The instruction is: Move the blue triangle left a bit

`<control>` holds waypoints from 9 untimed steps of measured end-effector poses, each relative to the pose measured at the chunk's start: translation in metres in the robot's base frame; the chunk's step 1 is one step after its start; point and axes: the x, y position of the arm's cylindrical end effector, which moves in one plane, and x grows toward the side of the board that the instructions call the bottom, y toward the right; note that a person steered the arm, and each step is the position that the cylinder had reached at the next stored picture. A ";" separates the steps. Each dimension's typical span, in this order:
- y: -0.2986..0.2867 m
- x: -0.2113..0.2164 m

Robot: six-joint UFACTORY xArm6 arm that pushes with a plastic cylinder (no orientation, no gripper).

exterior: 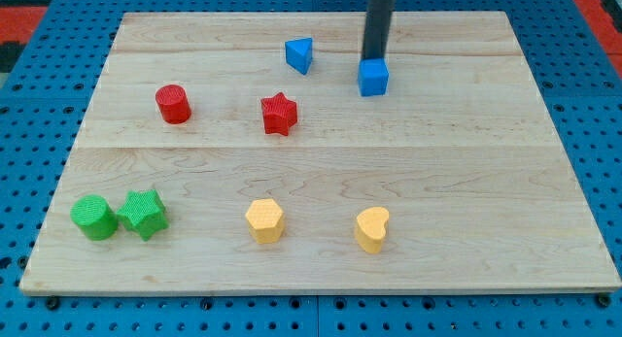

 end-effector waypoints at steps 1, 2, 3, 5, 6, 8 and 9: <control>0.017 0.048; 0.018 0.071; 0.022 0.055; 0.006 -0.016; -0.057 -0.028; -0.174 -0.027; -0.189 -0.040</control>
